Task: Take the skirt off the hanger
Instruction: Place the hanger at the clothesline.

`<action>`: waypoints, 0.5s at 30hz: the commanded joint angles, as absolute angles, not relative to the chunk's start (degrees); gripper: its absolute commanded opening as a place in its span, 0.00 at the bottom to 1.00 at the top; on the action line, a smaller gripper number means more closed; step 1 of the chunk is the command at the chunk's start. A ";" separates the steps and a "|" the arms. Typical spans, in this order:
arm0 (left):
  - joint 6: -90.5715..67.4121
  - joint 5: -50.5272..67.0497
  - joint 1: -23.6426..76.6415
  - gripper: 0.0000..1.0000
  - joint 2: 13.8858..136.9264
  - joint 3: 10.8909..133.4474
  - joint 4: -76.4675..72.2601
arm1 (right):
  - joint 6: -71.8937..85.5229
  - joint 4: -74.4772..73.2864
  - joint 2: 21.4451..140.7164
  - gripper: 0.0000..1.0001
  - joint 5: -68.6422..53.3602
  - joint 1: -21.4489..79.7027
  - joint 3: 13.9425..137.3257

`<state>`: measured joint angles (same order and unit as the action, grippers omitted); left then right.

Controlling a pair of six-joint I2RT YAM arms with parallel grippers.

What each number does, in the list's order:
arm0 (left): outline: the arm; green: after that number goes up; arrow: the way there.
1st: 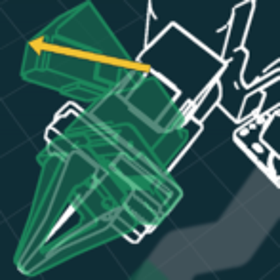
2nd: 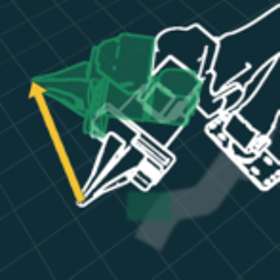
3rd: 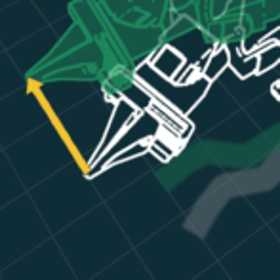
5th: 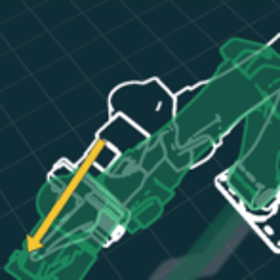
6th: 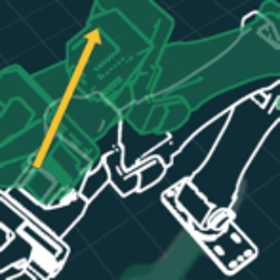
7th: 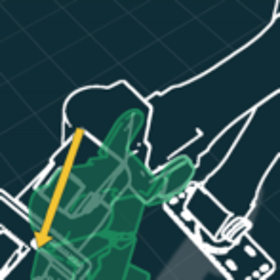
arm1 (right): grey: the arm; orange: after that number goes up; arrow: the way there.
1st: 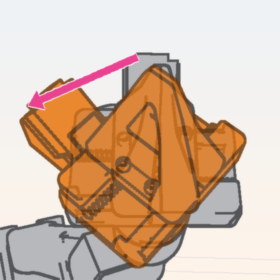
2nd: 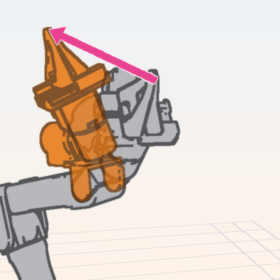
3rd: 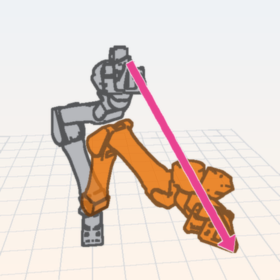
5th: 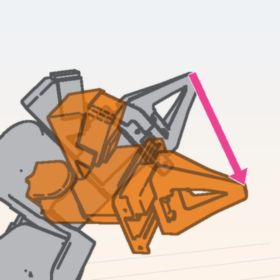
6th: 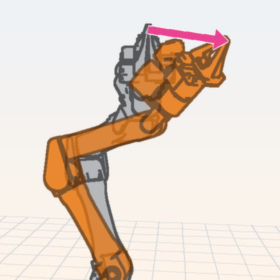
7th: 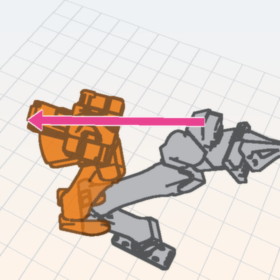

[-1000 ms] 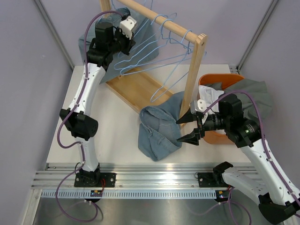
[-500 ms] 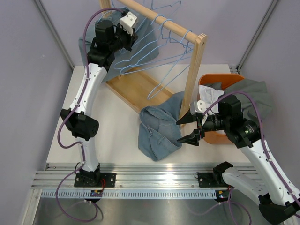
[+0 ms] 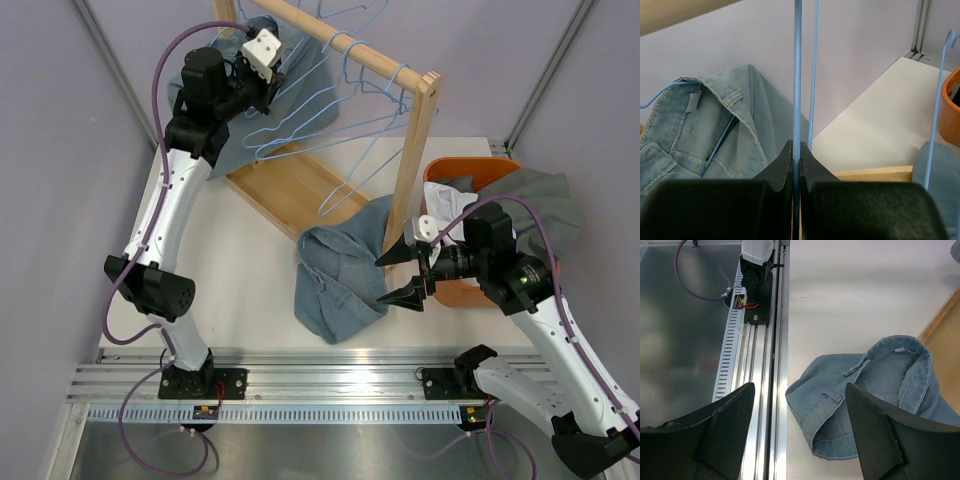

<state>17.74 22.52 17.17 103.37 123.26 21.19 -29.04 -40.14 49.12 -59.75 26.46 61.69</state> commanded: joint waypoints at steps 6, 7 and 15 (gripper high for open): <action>24.69 24.96 17.05 0.00 94.49 112.95 22.93 | -30.06 -39.99 49.66 0.80 -61.35 26.02 62.14; 25.22 25.05 16.96 0.00 93.96 111.90 23.11 | -30.06 -40.08 49.75 0.80 -61.26 26.02 62.23; 26.46 25.22 17.05 0.01 90.27 105.65 23.12 | -30.59 -41.04 49.92 0.80 -61.00 25.93 62.14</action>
